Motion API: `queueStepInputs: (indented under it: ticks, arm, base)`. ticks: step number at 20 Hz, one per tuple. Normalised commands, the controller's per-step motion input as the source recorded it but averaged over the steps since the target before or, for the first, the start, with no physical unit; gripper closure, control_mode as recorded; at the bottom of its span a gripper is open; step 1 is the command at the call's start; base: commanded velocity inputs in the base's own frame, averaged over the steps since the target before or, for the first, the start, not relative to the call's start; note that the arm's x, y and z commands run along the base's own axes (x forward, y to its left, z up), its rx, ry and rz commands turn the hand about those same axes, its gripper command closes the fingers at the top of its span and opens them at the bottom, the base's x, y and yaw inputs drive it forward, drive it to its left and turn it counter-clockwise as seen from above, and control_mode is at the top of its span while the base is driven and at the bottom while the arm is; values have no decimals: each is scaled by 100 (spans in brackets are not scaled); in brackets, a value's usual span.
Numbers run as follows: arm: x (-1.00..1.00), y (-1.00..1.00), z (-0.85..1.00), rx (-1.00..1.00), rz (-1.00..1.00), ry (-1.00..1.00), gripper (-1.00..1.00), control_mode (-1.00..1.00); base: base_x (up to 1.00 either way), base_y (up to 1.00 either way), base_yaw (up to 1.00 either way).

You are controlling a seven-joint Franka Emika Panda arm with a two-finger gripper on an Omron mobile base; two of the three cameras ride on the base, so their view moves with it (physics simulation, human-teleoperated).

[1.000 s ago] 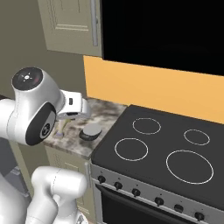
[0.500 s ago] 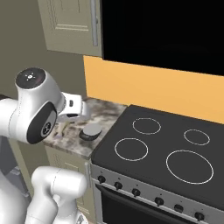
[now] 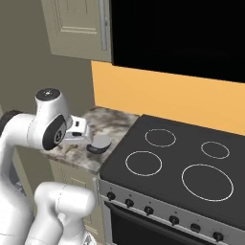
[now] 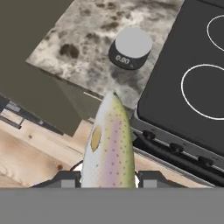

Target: Take the fish from the fridge and place it on the digital scale on the counter by the fridge. Wait a few seconds for a reading, then move it to the plate on the dining counter.

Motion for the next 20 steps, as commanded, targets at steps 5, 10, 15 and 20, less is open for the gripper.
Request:
queueStepInputs:
  ticks: [5, 10, 15, 20]
  arm:
    - [100, 32, -37, -6, -1, 12, 100, -100]
    - [97, 21, -35, 0, 0, 4, 100, -100]
    - [67, 0, -55, 0, -3, 0, 100, -100]
    - [72, 0, -31, 0, -1, 0, 100, -100]
  base:
    - [0, 0, 0]
    - [0, 0, 0]
    - [0, 0, 0]
    - [0, 0, 0]
